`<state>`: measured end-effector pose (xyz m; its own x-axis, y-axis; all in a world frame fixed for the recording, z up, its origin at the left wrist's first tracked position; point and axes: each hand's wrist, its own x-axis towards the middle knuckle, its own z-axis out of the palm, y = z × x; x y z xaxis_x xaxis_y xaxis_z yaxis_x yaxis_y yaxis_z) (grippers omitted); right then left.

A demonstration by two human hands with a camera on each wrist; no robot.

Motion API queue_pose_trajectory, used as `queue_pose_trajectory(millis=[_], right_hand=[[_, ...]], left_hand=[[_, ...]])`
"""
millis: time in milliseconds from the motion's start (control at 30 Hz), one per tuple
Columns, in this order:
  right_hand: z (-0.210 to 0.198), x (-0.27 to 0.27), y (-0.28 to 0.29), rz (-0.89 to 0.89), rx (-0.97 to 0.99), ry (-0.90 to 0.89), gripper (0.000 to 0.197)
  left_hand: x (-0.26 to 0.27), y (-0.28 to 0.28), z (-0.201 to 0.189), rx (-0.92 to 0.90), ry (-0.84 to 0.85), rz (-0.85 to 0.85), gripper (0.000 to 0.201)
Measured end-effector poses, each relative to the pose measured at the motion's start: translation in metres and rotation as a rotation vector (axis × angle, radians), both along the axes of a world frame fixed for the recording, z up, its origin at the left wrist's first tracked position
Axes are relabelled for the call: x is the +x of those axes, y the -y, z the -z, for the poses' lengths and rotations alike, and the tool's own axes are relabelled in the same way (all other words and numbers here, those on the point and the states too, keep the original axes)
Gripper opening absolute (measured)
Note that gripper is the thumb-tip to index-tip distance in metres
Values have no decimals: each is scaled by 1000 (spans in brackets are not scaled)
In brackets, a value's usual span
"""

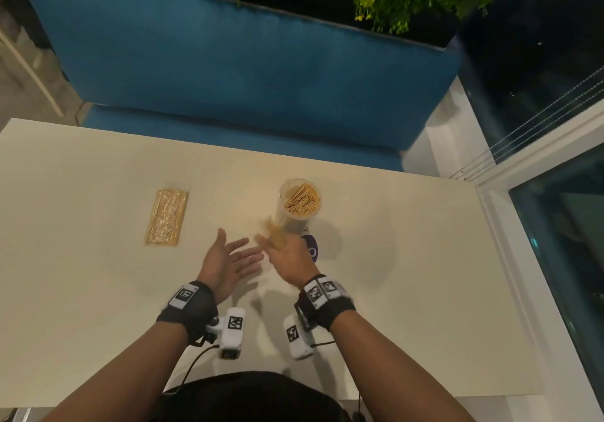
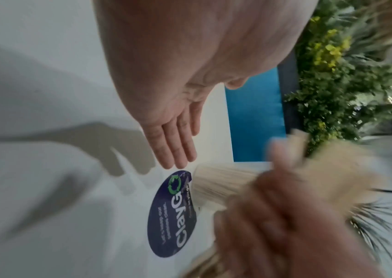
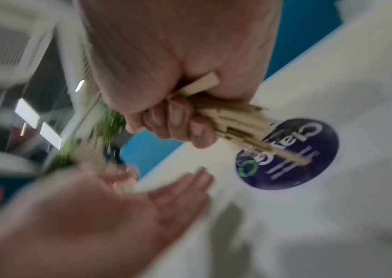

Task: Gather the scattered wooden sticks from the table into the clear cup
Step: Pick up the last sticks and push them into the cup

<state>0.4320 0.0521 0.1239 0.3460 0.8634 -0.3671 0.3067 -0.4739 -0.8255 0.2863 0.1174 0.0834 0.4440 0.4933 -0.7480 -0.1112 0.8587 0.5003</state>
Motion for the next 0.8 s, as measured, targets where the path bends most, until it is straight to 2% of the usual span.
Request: queue_pose_trajectory(millis=[67,133,167,300,433,500,567,633,667,767,800], right_hand=[[-21,3,-2,311,153,-303,33],[-39,3,-4,447,240,-493,44],[-45,3,-6,485,268,-532,46],[-61,0,-4,481,344,-501,49],[-57,-9,2,451,364,-408,49],[-56,-10,2,438,391,-356,43],[-57,-11,1,429,425,-343,39],[-53,-13,0,425,441,-340,43],[-50,-14,0,426,445,-339,47],[-41,-18,0,433,434,-294,56],[-38,-19,1,417,435,-257,57]], left_hand=[[8,6,-4,-101,36,72,74],[20,15,-15,-199,84,172,69],[25,18,-22,-235,131,205,64],[40,20,-53,-329,298,249,48],[49,15,-73,-348,368,166,34],[51,14,-81,-324,345,169,36],[53,14,-80,-309,322,144,46],[52,16,-83,-334,347,139,60],[52,17,-83,-335,344,134,59],[52,20,-88,-315,353,123,37],[51,20,-88,-324,370,119,35]])
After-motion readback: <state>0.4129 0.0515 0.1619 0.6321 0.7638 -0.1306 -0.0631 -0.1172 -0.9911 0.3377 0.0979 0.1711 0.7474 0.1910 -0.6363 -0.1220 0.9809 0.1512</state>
